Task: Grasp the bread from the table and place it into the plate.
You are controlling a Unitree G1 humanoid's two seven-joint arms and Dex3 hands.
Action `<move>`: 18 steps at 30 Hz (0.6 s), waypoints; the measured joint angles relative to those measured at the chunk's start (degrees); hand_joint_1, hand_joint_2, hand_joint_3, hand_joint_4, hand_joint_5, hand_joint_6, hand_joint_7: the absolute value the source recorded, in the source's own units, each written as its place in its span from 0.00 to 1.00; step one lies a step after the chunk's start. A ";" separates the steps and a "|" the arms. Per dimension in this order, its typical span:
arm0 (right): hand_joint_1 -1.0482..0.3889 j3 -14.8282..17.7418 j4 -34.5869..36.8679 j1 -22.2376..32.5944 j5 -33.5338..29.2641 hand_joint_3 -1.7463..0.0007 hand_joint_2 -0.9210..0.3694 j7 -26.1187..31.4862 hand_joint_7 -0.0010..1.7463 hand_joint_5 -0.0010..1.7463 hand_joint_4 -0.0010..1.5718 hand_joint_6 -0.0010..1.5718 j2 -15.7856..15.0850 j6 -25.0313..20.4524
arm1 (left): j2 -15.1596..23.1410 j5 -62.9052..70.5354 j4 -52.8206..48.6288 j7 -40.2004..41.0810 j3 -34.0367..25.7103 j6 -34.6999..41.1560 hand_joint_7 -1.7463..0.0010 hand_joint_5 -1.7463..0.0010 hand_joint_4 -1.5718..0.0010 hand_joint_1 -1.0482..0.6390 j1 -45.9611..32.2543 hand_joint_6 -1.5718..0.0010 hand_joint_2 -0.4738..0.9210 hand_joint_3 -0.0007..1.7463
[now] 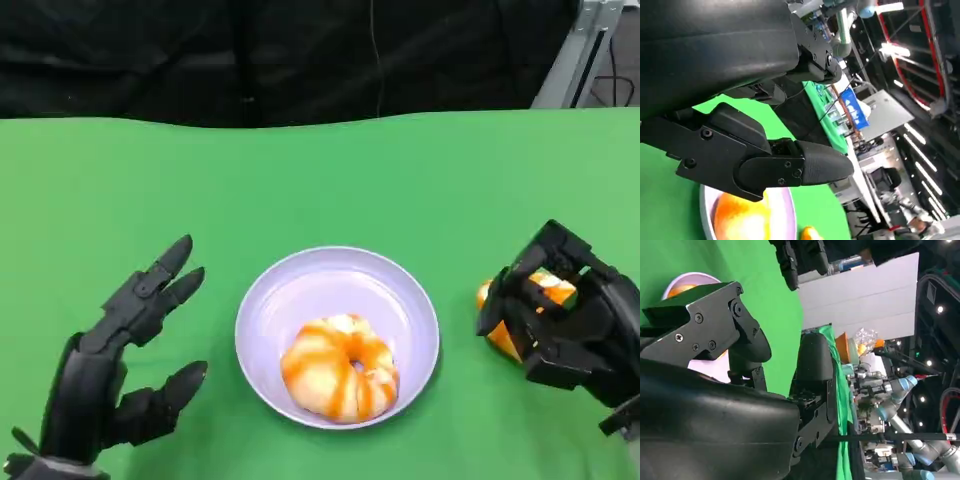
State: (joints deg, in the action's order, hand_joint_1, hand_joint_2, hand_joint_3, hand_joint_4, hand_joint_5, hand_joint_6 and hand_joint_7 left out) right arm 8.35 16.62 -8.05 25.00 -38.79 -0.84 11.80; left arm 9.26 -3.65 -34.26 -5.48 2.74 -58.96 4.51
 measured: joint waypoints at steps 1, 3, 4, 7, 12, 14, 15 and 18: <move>0.82 0.00 0.00 -0.03 -0.02 0.24 0.25 -0.01 1.00 1.00 0.33 0.19 -0.01 0.02 | -0.16 -0.78 0.36 -0.44 -0.21 0.01 0.99 0.99 0.66 0.15 -0.40 0.75 1.00 0.25; 0.82 0.01 0.06 -0.04 -0.03 0.24 0.26 -0.03 1.00 1.00 0.33 0.19 -0.05 0.06 | -0.61 -1.58 0.53 -1.07 -0.60 0.09 0.99 0.99 0.65 0.17 -0.90 0.74 1.00 0.24; 0.83 0.00 0.17 -0.07 -0.03 0.24 0.25 -0.07 1.00 1.00 0.33 0.19 -0.05 0.12 | -0.85 -1.58 0.56 -1.38 -0.77 0.13 0.99 0.99 0.65 0.19 -1.08 0.74 1.00 0.23; 0.82 0.00 0.32 -0.13 -0.02 0.25 0.26 -0.19 1.00 1.00 0.33 0.19 -0.05 0.13 | -1.23 -1.36 0.55 -1.44 -1.62 0.16 0.99 0.99 0.62 0.25 -1.27 0.71 1.00 0.16; 0.82 0.02 0.63 -0.18 -0.02 0.25 0.26 -0.23 0.99 1.00 0.33 0.20 -0.05 0.43 | -2.06 0.66 0.55 -1.19 -3.43 0.20 0.99 0.99 0.61 0.38 -1.27 0.70 1.00 0.09; 0.82 0.03 0.80 -0.20 0.01 0.25 0.25 -0.38 0.99 1.00 0.33 0.20 -0.05 0.56 | -2.71 0.71 0.55 -1.19 -3.89 0.51 0.99 0.99 0.61 0.43 -1.27 0.69 1.00 0.07; 0.81 0.04 0.90 -0.20 0.04 0.25 0.25 -0.52 0.99 1.00 0.33 0.20 -0.04 0.57 | -2.96 0.71 0.55 -1.20 -4.12 0.86 0.99 0.99 0.61 0.45 -1.27 0.69 1.00 0.06; 0.81 0.08 0.94 -0.20 0.04 0.26 0.25 -0.85 0.99 1.00 0.33 0.20 -0.05 0.58 | -3.50 0.33 0.58 -1.41 -4.28 1.82 0.99 1.00 0.61 0.48 -1.31 0.69 1.00 0.05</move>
State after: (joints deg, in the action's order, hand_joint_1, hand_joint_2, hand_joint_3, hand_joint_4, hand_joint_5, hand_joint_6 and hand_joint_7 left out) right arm 8.43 17.57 -8.24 25.05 -39.64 -0.88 12.38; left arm 5.77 -3.32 -33.68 -6.89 -1.54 -57.14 3.20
